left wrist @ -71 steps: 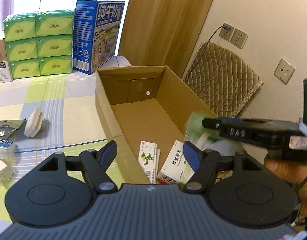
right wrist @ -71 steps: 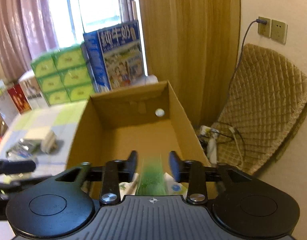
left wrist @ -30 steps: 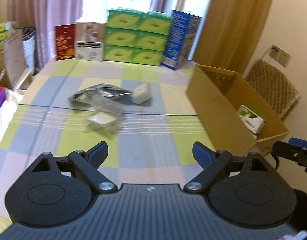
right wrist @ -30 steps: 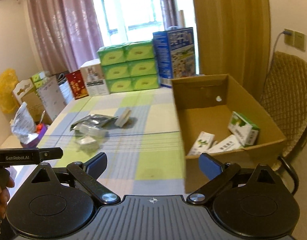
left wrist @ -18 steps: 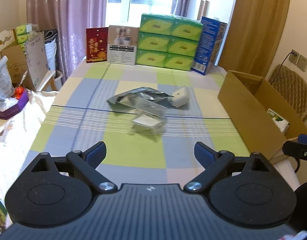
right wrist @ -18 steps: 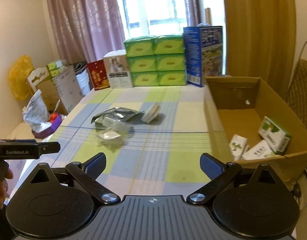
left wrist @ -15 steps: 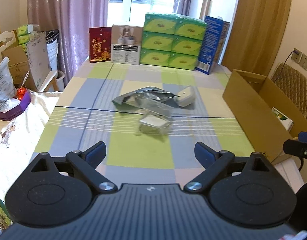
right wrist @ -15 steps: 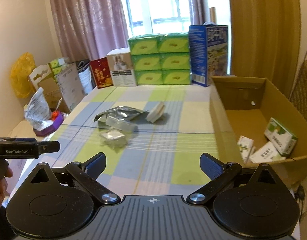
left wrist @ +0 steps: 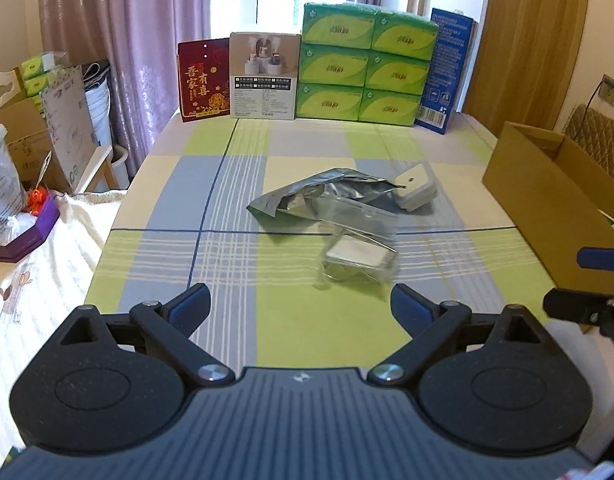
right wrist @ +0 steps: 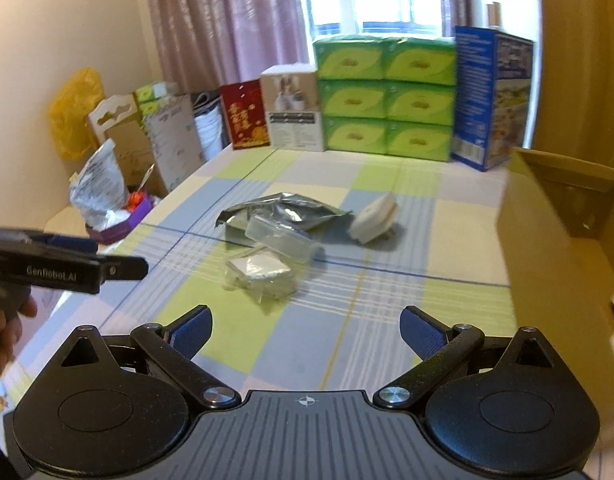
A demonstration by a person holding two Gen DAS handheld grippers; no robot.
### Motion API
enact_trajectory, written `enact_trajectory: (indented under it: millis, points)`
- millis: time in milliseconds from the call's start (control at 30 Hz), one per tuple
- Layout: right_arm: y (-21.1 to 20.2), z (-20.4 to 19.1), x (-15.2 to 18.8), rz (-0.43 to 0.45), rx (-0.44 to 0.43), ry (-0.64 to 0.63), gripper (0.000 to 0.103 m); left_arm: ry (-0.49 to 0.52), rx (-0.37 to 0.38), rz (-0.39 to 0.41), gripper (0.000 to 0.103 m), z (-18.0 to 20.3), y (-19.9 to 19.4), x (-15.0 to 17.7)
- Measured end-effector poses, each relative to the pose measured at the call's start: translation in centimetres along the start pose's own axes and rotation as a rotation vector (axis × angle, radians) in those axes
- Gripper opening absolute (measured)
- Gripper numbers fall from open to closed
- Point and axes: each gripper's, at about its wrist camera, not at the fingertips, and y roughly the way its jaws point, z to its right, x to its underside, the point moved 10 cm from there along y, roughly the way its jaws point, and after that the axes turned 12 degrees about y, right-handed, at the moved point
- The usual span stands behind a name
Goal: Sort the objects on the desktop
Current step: 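Move both open tools back toward the plastic trays and floss box, then grasp the clear plastic tray with the right tool while the left tool grasps the blue floss box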
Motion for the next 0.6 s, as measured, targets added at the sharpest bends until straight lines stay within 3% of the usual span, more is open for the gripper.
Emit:
enact_trajectory:
  millis: [267, 467, 600]
  points:
    - [7.5, -0.2, -0.3, -0.048, -0.029, -0.062, 0.097, 0.018, 0.021, -0.031, 0.094, -1.5, 4.4, -0.3]
    - [12.4, -0.6, 0.2, -0.109, -0.075, -0.059, 0.097, 0.154, -0.015, -0.028, 0.094, -1.7, 6.5, -0.9]
    - [15.1, -1.0, 0.2, -0.127, -0.089, -0.087, 0.097, 0.179, 0.008, -0.046, 0.094, -2.3, 7.9, -0.8]
